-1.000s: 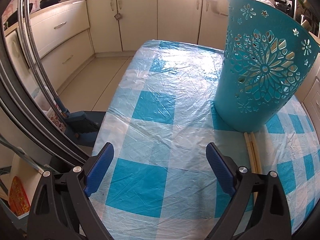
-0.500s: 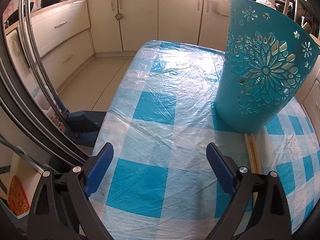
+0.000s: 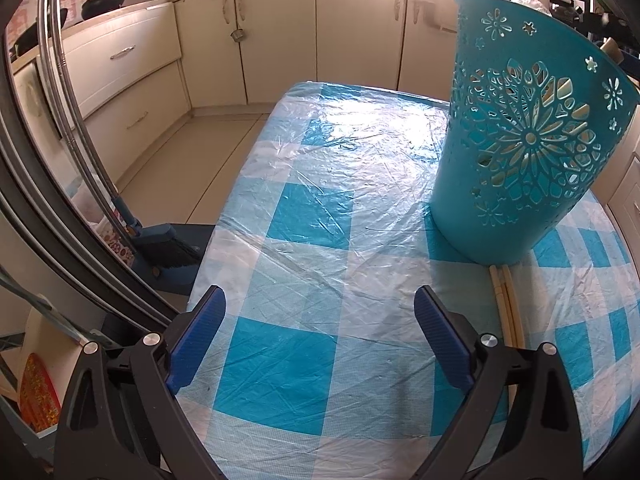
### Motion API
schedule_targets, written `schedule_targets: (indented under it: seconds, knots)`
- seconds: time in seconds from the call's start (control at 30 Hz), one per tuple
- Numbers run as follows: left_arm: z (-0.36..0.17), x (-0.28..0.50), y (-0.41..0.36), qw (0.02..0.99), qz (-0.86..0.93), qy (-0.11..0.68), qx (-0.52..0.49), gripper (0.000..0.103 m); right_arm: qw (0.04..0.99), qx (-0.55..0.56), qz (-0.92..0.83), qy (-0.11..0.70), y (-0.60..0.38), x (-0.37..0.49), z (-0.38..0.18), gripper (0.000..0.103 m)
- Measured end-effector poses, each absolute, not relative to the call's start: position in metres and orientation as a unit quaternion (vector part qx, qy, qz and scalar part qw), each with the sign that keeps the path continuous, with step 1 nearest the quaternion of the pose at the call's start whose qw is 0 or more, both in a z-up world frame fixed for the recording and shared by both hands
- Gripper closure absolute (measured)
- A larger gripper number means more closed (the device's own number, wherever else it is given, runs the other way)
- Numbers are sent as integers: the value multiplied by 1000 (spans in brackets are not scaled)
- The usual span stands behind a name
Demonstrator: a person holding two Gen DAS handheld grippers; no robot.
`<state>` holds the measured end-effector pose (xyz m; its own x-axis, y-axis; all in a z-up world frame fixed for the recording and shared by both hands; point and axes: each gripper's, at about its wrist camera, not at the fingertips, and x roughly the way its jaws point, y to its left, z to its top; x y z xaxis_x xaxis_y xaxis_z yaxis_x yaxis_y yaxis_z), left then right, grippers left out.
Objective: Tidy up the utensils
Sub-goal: 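Lift the chopstick with the right tool over the basket and release it, then lower both tools back to the remaining chopsticks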
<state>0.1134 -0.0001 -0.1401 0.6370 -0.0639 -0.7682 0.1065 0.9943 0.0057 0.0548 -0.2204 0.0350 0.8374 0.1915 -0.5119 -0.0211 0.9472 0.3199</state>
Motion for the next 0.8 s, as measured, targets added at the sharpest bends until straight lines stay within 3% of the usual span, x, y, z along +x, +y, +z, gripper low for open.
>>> schedule_targets:
  seconds: [0.2,0.53,0.6,0.8]
  knots:
    - [-140,113,1,904,-45,423,27,11,954,137,36,263,-218,2,34,60]
    - [-140,113,-2,904,-43,425,31,10,912,118,29,391,-196,-40,-60,62]
    - [-140,113,-2,904,-43,425,30,10,902,119,30,413,-192,-37,-73,67]
    - [-141,114,-2,902,-44,427,31,10,893,117,35,434,-182,-25,-89,68]
